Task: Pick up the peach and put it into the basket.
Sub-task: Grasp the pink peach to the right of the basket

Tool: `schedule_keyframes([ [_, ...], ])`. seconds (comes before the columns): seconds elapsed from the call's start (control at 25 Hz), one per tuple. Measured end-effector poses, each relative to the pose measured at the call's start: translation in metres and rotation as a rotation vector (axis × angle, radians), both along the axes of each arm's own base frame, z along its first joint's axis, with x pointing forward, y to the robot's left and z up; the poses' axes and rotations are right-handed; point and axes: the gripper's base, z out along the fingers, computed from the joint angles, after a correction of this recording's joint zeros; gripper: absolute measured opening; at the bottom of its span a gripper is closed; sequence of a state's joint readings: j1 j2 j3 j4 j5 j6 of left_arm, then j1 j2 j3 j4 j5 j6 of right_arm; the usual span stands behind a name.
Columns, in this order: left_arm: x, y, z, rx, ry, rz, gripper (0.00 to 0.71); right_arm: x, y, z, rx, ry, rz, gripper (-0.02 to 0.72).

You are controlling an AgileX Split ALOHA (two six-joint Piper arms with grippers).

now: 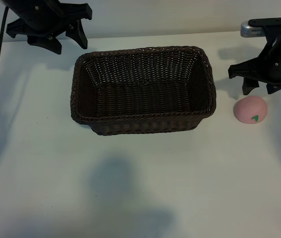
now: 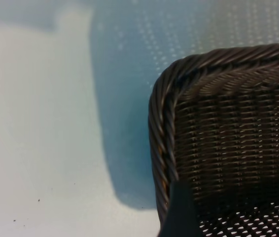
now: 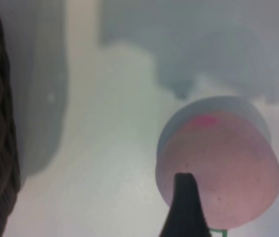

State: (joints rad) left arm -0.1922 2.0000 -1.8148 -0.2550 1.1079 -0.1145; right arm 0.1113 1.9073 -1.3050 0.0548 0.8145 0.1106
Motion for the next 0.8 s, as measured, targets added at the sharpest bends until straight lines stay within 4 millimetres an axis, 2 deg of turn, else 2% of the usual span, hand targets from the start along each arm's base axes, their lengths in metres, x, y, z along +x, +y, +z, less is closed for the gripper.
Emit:
schedule_keyframes([
  [0.28, 0.000, 0.000, 0.000, 0.000, 0.000, 0.000, 0.575, 0.004, 0.001, -0.027, -0.005, 0.062, -0.002, 0.523],
  [0.36, 0.000, 0.000, 0.000, 0.000, 0.000, 0.000, 0.575, 0.004, 0.001, -0.031, -0.003, 0.074, -0.004, 0.500],
  [0.44, 0.000, 0.000, 0.000, 0.000, 0.000, 0.000, 0.575, 0.004, 0.001, -0.032, 0.004, 0.078, -0.009, 0.430],
  [0.52, 0.000, 0.000, 0.000, 0.000, 0.000, 0.000, 0.575, 0.004, 0.002, -0.032, 0.005, 0.083, -0.010, 0.294],
  [0.6, 0.000, 0.000, 0.000, 0.000, 0.000, 0.000, 0.575, 0.003, 0.001, -0.033, 0.004, 0.095, -0.009, 0.124],
  [0.64, 0.000, 0.000, 0.000, 0.000, 0.000, 0.000, 0.575, 0.003, 0.001, -0.032, 0.003, 0.098, -0.011, 0.080],
  [0.8, 0.000, 0.000, 0.000, 0.000, 0.000, 0.000, 0.575, 0.005, 0.001, -0.024, -0.005, 0.122, -0.007, 0.046],
])
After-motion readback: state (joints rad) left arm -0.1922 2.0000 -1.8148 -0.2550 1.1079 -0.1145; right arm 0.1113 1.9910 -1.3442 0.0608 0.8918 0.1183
